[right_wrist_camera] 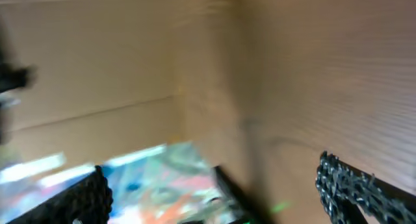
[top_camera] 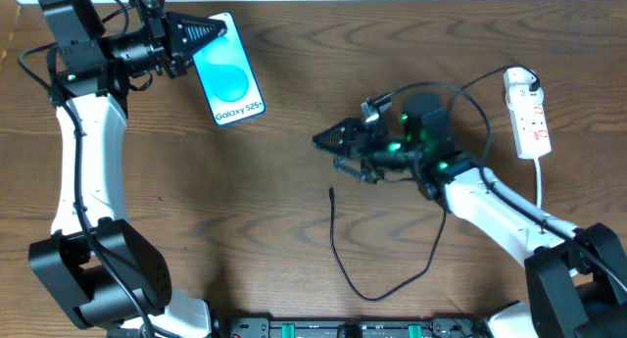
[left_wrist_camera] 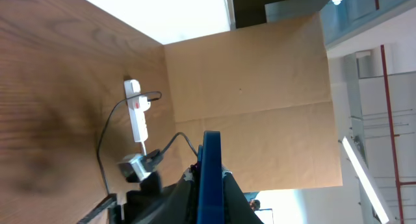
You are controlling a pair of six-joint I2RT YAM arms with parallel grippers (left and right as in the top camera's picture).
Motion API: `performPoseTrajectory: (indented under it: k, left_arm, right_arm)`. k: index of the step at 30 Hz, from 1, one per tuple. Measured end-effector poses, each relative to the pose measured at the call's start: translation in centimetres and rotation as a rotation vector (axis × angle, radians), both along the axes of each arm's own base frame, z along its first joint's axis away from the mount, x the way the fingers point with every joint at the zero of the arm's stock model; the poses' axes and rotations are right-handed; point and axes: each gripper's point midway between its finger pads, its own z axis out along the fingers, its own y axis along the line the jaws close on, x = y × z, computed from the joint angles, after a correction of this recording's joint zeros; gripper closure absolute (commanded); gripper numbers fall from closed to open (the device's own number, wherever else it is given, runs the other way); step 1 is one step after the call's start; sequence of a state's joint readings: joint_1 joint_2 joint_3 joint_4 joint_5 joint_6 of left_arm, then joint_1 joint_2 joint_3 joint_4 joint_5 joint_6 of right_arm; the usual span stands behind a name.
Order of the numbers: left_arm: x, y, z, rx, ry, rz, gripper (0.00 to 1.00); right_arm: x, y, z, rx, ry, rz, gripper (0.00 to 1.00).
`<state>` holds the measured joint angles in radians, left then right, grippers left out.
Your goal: Plug charger to phone and switch on socket
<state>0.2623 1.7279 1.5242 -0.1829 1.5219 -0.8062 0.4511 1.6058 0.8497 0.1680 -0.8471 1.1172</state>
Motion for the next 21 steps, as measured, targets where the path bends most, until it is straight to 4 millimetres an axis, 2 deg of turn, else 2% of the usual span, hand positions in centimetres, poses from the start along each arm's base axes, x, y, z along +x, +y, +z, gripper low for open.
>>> performPoseTrajectory:
  k: [4, 11, 14, 21]
  left_arm:
    - [0.0, 0.2, 0.0, 0.002, -0.008, 0.003, 0.93]
    - [0.0, 0.5, 0.0, 0.011, -0.032, 0.007, 0.93]
    - [0.0, 0.5, 0.0, 0.014, -0.041, 0.006, 0.93]
    - [0.0, 0.5, 0.0, 0.015, -0.045, 0.006, 0.93]
  right_arm:
    - [0.1, -0.8, -3.0, -0.155, -0.009, -0.065, 0.01]
    - [-0.8, -2.2, -6.2, -0.379, -0.021, -0.076, 0.01]
    - [-1.3, -2.0, -5.9, -0.47, -0.038, -0.043, 0.01]
    - [-0.7, -1.1, -2.8, -0.636, -0.14, -0.025, 0.01]
